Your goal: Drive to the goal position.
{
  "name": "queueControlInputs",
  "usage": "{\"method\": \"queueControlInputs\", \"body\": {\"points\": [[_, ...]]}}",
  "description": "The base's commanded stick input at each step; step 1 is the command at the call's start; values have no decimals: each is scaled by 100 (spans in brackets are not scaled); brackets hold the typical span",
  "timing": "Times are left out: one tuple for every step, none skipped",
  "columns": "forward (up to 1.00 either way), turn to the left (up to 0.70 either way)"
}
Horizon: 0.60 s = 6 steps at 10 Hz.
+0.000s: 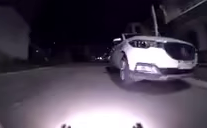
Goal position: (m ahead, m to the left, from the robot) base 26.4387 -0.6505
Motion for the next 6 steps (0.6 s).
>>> {"method": "queueControlInputs", "body": {"points": [[60, 0], [60, 0], [60, 0], [60, 0], [60, 0], [60, 0]]}}
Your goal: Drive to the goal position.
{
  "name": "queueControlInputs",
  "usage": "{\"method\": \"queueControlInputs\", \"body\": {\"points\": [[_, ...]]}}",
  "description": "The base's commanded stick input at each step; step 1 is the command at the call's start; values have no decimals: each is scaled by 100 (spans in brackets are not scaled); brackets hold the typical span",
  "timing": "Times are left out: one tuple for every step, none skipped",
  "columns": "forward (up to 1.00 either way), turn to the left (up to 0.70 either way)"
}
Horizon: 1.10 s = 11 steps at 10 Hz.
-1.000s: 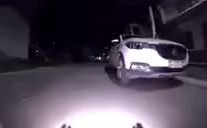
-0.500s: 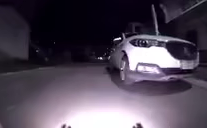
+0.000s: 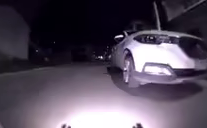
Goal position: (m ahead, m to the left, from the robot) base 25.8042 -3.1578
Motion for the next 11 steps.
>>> {"method": "queueControlInputs", "body": {"points": [[60, 0], [60, 0], [60, 0], [60, 0], [60, 0], [60, 0], [60, 0], [60, 0], [60, 0], [60, 0], [60, 0]]}}
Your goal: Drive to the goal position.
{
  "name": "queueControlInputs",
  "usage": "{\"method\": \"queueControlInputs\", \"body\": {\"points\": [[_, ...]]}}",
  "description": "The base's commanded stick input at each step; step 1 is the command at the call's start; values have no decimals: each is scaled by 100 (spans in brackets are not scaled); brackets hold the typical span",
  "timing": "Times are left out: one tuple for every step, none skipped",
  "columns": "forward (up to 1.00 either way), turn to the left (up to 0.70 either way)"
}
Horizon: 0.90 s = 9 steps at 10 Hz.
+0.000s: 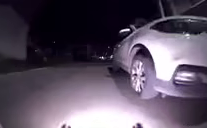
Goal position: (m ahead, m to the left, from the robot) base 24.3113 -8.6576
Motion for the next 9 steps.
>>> {"method": "queueControlInputs", "body": {"points": [[60, 0], [60, 0], [60, 0], [60, 0], [60, 1], [60, 14], [60, 15], [60, 5], [60, 1]]}}
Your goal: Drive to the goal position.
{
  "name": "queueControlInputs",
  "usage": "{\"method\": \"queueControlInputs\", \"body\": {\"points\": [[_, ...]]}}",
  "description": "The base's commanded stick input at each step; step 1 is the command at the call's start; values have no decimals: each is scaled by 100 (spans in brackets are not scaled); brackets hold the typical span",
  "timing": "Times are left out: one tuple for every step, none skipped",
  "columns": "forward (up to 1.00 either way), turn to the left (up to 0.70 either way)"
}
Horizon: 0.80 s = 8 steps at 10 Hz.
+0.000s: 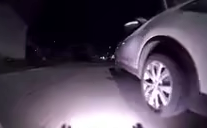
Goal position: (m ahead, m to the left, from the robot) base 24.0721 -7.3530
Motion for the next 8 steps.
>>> {"method": "queueControlInputs", "body": {"points": [[60, 0], [60, 0], [60, 0], [60, 0], [60, 0], [60, 0], [60, 0], [60, 0]]}}
